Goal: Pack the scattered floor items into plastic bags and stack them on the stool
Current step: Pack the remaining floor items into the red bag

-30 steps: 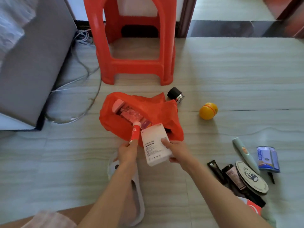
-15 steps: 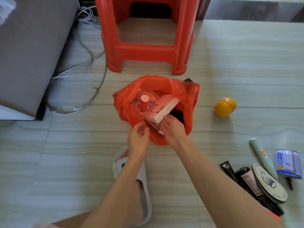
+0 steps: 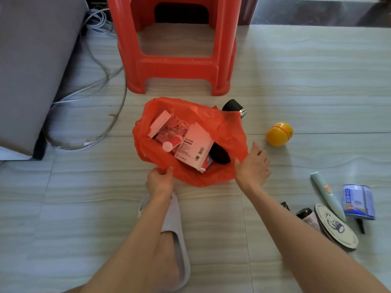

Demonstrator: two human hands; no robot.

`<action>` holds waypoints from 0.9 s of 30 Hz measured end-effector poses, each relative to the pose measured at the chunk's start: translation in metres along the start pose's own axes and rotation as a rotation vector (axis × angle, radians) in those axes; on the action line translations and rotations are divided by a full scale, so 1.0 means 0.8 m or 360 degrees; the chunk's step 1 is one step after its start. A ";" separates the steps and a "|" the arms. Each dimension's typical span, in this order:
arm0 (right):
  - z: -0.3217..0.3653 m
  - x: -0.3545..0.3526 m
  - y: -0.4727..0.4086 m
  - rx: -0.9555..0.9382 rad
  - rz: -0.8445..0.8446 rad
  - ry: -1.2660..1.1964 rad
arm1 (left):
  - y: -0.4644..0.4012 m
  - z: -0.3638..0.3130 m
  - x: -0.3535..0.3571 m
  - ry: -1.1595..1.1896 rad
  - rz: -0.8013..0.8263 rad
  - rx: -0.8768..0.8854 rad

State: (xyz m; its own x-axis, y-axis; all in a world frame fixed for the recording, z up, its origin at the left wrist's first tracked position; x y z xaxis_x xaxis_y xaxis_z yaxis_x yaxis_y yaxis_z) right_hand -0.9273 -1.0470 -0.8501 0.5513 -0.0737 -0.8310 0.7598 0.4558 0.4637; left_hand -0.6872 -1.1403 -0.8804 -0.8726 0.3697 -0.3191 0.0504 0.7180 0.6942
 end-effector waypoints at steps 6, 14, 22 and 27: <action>-0.010 0.004 -0.025 -0.0272 0.0286 -0.0673 | 0.022 -0.046 -0.007 -0.0051 -0.0161 0.0342; -0.009 -0.106 -0.002 -0.0258 -0.0096 -0.1309 | 0.089 -0.164 -0.014 -0.0705 -0.0251 0.1069; -0.058 -0.184 0.024 -0.0248 -0.0221 -0.1151 | 0.111 -0.148 0.000 -0.0986 -0.0066 0.1036; -0.093 -0.177 0.043 -0.0151 -0.0161 -0.0801 | 0.109 -0.092 -0.005 -0.0990 0.0062 0.0672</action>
State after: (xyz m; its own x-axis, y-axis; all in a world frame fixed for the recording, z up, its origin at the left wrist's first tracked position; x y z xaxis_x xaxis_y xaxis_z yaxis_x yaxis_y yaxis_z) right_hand -1.0050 -0.9550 -0.7391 0.5922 -0.5278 -0.6089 0.7959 0.5012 0.3395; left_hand -0.7148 -1.1231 -0.7711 -0.4372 0.5744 -0.6921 0.3666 0.8165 0.4461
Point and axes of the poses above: each hand's wrist, its own y-axis away from the middle knuckle, its own x-axis out of the palm, z = x × y, the point moved 6 cm from there along -y, towards the middle knuckle, and after that the axes turned 15 degrees about z, right-handed, at the moved point
